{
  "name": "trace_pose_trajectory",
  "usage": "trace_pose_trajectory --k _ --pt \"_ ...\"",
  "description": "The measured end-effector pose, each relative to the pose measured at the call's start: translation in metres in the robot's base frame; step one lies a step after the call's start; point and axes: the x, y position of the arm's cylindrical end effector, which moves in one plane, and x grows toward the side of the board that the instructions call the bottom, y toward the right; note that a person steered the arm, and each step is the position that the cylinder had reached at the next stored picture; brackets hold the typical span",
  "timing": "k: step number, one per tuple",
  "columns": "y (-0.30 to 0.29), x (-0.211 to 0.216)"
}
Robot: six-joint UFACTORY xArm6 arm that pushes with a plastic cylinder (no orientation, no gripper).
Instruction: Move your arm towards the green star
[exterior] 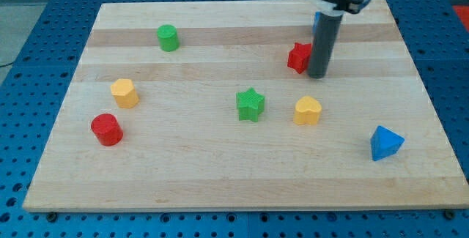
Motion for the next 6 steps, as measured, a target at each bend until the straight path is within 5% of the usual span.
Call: trace_pose_trajectory --k 3,5,6 --pt "-0.057 0.021" --pt "-0.083 -0.030" --pt "-0.048 -0.047"
